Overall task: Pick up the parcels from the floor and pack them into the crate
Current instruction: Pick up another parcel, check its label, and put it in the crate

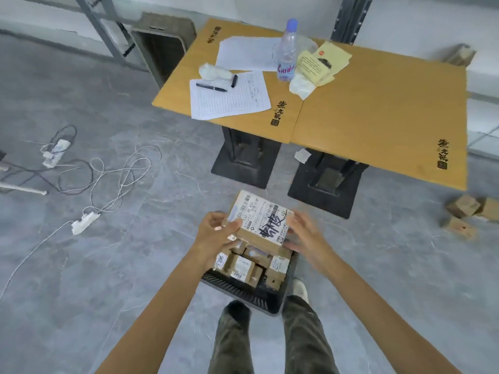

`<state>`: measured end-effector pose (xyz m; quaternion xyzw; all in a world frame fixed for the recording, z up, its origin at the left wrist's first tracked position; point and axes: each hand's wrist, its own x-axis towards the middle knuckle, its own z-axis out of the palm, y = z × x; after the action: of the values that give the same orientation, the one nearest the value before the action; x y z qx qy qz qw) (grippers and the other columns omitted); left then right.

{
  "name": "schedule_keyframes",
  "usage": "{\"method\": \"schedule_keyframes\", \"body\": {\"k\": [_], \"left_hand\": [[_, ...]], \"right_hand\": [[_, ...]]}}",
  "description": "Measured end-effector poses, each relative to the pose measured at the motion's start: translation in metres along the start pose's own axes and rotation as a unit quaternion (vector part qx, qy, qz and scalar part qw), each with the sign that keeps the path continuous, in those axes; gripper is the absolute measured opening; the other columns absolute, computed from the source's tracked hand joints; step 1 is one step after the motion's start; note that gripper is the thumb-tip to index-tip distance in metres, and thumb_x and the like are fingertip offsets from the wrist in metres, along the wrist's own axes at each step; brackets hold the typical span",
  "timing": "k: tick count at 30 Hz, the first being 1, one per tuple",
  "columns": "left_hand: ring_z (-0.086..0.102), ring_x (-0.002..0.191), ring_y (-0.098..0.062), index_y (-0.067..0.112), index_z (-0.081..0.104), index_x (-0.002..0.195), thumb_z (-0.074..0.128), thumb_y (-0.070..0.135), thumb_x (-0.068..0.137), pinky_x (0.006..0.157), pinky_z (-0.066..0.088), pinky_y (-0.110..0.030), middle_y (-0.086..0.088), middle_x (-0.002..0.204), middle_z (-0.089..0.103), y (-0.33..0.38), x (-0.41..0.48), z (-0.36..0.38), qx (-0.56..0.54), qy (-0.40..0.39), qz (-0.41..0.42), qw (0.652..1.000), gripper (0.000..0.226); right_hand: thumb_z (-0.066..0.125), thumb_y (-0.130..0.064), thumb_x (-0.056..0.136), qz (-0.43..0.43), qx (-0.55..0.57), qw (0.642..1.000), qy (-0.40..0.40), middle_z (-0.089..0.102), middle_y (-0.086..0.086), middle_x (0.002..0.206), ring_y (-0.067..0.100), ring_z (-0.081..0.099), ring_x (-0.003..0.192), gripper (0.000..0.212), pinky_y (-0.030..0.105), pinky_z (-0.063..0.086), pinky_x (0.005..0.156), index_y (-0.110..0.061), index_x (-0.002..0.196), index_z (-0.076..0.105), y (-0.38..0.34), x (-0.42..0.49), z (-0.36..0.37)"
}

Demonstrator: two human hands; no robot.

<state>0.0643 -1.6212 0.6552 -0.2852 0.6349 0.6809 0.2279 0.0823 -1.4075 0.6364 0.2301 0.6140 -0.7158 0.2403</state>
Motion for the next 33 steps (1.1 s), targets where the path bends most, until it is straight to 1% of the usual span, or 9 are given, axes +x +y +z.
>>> {"method": "schedule_keyframes", "body": {"k": [4,8,11,15,18,23,27,30,33], "left_hand": [[0.064,0.093,-0.024,0.015,0.048,0.096,0.074,0.023,0.081,0.084,0.055,-0.043,-0.004,0.104,0.061,-0.052,0.041,-0.017,0.215,-0.044,-0.05,0.974,0.031],[0.059,0.085,-0.01,0.018,0.049,0.096,0.068,0.033,0.083,0.07,0.047,-0.02,0.002,0.096,0.063,-0.141,0.091,-0.023,0.367,-0.092,-0.055,0.924,0.027],[0.059,0.094,-0.005,0.019,0.043,0.111,0.064,0.03,0.087,0.065,0.049,-0.009,0.008,0.107,0.061,-0.226,0.13,-0.024,0.367,-0.136,-0.073,0.917,0.034],[0.063,0.1,-0.01,0.018,0.044,0.122,0.06,0.028,0.089,0.078,0.056,-0.02,0.003,0.121,0.062,-0.346,0.199,-0.024,0.397,-0.163,-0.12,0.895,0.038],[0.062,0.106,-0.012,0.017,0.044,0.129,0.052,0.031,0.094,0.08,0.054,-0.017,0.002,0.125,0.06,-0.422,0.25,-0.026,0.435,-0.157,-0.131,0.877,0.039],[0.051,0.12,-0.019,0.013,0.033,0.142,0.051,0.023,0.093,0.094,0.044,-0.02,-0.007,0.137,0.043,-0.496,0.313,-0.007,0.455,-0.126,-0.131,0.872,0.053],[0.044,0.121,-0.016,0.014,0.025,0.145,0.052,0.012,0.092,0.082,0.043,-0.01,-0.006,0.143,0.032,-0.541,0.334,0.006,0.465,-0.155,-0.121,0.863,0.059],[0.053,0.108,-0.014,0.013,0.03,0.142,0.055,0.011,0.091,0.064,0.051,-0.011,-0.006,0.135,0.038,-0.568,0.348,0.003,0.452,-0.162,-0.145,0.866,0.056],[0.051,0.12,-0.017,0.016,0.033,0.14,0.058,0.016,0.091,0.091,0.052,-0.027,-0.003,0.138,0.043,-0.582,0.36,0.001,0.451,-0.165,-0.137,0.866,0.055]], "right_hand": [[0.058,-0.022,0.092,0.035,0.001,0.995,0.093,0.065,0.009,0.111,0.021,0.068,0.092,0.032,0.046,0.056,0.085,-0.021,0.124,0.054,0.06,0.018,0.014],[0.051,-0.024,0.096,0.111,-0.013,0.978,0.176,0.066,0.002,0.102,0.013,0.068,0.083,0.03,0.025,0.058,0.064,-0.021,0.126,0.047,0.152,0.049,0.022],[0.041,-0.034,0.099,0.181,-0.07,0.955,0.224,0.063,0.0,0.102,0.013,0.064,0.084,0.038,0.025,0.056,0.072,-0.017,0.133,0.038,0.241,0.085,0.019],[0.035,-0.03,0.102,0.229,-0.135,0.938,0.224,0.057,0.003,0.114,0.006,0.056,0.08,0.037,0.003,0.045,0.057,-0.014,0.135,0.03,0.35,0.146,0.008],[0.034,-0.03,0.102,0.283,-0.142,0.925,0.208,0.052,0.006,0.133,0.019,0.057,0.104,0.041,0.021,0.052,0.08,-0.015,0.14,0.026,0.418,0.197,-0.004],[0.035,-0.024,0.102,0.34,-0.144,0.905,0.212,0.06,0.009,0.111,0.023,0.065,0.091,0.051,0.021,0.048,0.049,-0.008,0.147,0.016,0.485,0.27,-0.019],[0.032,-0.03,0.103,0.377,-0.142,0.886,0.229,0.058,0.014,0.12,0.019,0.061,0.083,0.054,0.016,0.039,0.043,-0.006,0.148,0.012,0.529,0.296,-0.035],[0.033,-0.033,0.102,0.38,-0.141,0.887,0.221,0.055,0.014,0.128,0.021,0.062,0.098,0.055,0.023,0.053,0.059,-0.013,0.148,0.009,0.555,0.308,-0.044],[0.036,-0.027,0.102,0.358,-0.146,0.897,0.215,0.055,0.012,0.126,0.022,0.063,0.098,0.057,0.02,0.051,0.06,-0.017,0.15,0.006,0.571,0.311,-0.046]]}}
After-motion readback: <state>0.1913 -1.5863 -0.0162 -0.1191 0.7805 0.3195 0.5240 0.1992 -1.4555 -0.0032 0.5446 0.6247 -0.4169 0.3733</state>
